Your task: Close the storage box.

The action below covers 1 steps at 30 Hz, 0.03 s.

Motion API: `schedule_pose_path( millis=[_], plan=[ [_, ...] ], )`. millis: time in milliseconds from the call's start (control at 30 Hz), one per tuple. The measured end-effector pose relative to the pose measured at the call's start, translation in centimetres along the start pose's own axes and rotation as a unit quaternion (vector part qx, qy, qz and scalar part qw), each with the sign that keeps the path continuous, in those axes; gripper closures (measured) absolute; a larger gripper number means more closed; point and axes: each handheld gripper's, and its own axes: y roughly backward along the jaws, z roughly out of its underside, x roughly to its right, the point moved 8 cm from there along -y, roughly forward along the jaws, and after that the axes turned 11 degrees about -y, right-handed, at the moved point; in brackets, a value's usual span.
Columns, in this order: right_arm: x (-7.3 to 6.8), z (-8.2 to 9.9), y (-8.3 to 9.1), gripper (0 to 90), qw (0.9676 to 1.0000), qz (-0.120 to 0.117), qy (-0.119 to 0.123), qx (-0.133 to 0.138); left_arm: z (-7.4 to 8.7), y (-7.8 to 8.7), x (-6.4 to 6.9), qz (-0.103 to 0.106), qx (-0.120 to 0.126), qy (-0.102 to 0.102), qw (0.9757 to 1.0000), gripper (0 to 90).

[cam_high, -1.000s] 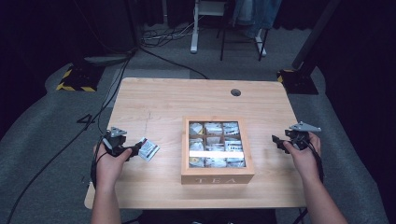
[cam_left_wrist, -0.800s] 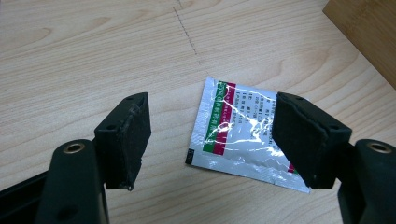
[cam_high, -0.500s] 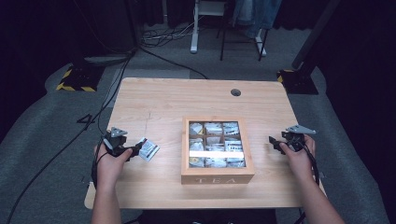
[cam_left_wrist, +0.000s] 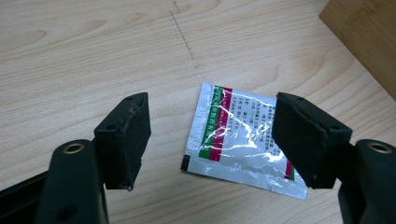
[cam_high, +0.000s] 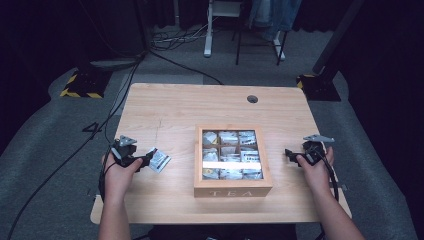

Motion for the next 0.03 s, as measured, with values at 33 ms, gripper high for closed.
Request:
schedule_pose_path(
  millis=[33],
  plan=[
    [0.0, 0.0, 0.0, 13.1, 1.0, 0.0, 0.0, 0.0, 0.0, 0.0, 0.0, 0.0, 0.0, 0.0, 1.0, 29.0]
  ],
)
